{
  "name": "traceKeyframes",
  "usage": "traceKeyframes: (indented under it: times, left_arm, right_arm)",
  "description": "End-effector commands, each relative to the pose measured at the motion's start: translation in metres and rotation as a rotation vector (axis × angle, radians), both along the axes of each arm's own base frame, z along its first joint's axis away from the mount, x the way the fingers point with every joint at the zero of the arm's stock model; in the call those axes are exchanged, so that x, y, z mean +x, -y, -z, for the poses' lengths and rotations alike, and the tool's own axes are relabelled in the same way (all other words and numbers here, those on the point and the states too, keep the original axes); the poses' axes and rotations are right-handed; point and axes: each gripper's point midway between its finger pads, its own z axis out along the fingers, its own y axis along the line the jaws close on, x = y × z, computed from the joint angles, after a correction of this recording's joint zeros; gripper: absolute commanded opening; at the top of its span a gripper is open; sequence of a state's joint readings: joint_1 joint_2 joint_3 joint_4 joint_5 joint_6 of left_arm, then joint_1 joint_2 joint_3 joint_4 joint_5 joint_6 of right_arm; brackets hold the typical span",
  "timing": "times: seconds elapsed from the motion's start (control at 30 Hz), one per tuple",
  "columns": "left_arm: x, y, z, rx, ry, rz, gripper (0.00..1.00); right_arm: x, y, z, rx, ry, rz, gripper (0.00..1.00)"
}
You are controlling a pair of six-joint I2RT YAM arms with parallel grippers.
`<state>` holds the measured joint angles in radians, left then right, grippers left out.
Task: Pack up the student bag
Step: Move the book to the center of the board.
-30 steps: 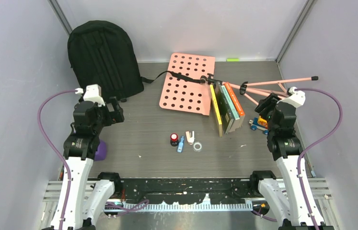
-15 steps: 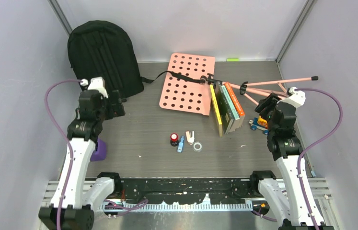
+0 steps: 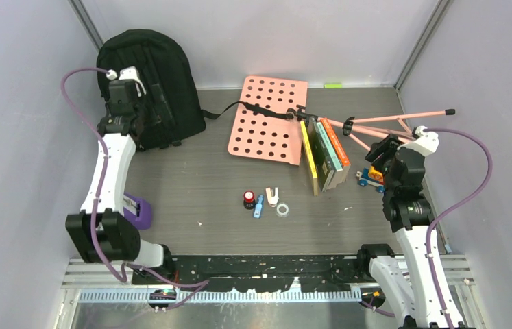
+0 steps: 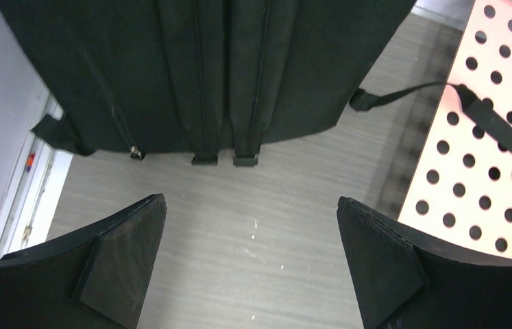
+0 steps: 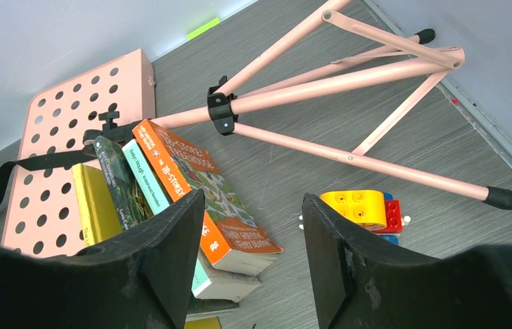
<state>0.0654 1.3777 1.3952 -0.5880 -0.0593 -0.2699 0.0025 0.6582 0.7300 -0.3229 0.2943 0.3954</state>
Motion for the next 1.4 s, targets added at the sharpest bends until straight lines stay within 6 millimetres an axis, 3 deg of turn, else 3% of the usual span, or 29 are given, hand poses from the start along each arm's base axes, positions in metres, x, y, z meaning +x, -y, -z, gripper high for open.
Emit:
traceKeyframes:
  times: [0.0, 0.2, 0.43, 0.6, 0.87, 1.03, 1.13, 1.27, 1.37]
  left_arm:
    - [0.043, -0.011, -0.02, -0.004, 0.12, -0.023, 0.98]
    - [0.088, -0.028, -0.026, 0.007, 0.257, -0.061, 0.94]
    - [0.117, -0.054, 0.006, 0.043, 0.189, -0.132, 0.86]
    - [0.124, -0.057, 0.02, 0.051, 0.167, -0.136, 0.86]
    - [0.135, -0.053, 0.023, 0.053, 0.207, -0.101, 0.89]
    - [0.14, -0.049, 0.021, 0.05, 0.233, -0.069, 0.56]
    - [0.14, -0.049, 0.021, 0.054, 0.233, -0.064, 0.43]
    - [0.135, -0.047, 0.023, 0.054, 0.231, -0.059, 0.14]
    - [0.129, -0.039, 0.017, 0.026, 0.249, -0.032, 0.0]
  right_arm:
    - [0.0, 0.002, -0.007, 0.003, 0.029, 0.01, 0.61]
    - [0.0, 0.0, -0.007, 0.006, 0.033, 0.0, 0.61]
    - [0.001, 0.001, -0.005, 0.002, 0.027, 0.006, 0.61]
    - [0.003, 0.001, -0.005, 0.0, 0.022, 0.006, 0.63]
    - [0.006, 0.0, -0.003, 0.001, 0.012, -0.004, 0.63]
    - [0.005, 0.0, -0.003, -0.001, 0.013, -0.003, 0.64]
    - [0.005, 0.0, -0.003, -0.001, 0.013, -0.003, 0.64]
    - [0.006, -0.001, -0.003, 0.0, 0.012, -0.007, 0.64]
    - [0.005, -0.001, -0.003, 0.0, 0.014, -0.009, 0.64]
